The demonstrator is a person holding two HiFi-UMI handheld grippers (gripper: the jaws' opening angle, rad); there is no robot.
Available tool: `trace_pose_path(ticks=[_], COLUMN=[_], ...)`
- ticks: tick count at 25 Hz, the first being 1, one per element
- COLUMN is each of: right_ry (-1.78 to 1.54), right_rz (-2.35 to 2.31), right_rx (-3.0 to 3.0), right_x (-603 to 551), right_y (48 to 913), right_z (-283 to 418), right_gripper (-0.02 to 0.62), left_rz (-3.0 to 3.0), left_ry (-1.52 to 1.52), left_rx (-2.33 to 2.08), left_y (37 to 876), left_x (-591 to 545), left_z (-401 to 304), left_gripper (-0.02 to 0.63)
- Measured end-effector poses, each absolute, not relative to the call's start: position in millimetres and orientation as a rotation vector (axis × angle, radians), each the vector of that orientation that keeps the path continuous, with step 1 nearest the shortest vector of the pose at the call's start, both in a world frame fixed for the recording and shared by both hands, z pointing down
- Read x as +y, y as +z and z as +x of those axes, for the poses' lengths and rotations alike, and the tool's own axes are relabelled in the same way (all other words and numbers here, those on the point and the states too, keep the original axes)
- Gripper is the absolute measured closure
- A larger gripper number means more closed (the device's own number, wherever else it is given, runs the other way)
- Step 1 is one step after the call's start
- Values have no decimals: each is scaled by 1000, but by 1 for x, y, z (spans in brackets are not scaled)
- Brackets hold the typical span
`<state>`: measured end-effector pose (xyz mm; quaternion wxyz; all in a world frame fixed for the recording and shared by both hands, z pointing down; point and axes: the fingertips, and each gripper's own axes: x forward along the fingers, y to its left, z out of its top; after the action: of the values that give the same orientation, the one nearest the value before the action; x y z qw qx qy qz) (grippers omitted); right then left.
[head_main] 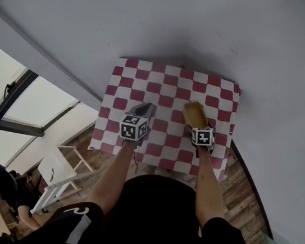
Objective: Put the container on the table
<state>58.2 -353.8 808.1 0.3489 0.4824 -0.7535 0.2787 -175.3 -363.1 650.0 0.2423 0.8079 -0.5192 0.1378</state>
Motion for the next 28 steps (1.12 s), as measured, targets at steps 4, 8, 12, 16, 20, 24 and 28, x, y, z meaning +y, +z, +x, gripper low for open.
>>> trace_pose_path(ticks=[4, 8, 12, 16, 20, 24, 28], right_ry=[763, 826, 853, 882, 925, 924, 896], right_rz=[1249, 1258, 1252, 1242, 1295, 1387, 1474], right_rx=[-1944, -1976, -2009, -2023, -2061, -2117, -2168], right_x=[-350, -346, -344, -341, -344, -356, -367], right_y=[806, 808, 807, 807, 792, 770, 739], right_z=[58, 57, 53, 50, 46, 49, 56], right_gripper=[66, 53, 30, 9, 9, 11, 12], left_rz=[2181, 2164, 2165, 2180, 2201, 2234, 2280], left_ry=[360, 338, 342, 355, 362, 352, 342], left_rx=[-1412, -1399, -1386, -1375, -1366, -1368, -1365], left_y=[655, 656, 654, 651, 647, 636, 622], left_x=[-360, -357, -357, -358, -360, -365, -366], left_z=[-172, -164, -160, -154, -151, -148, -140], left_gripper=[581, 581, 581, 581, 581, 581, 581])
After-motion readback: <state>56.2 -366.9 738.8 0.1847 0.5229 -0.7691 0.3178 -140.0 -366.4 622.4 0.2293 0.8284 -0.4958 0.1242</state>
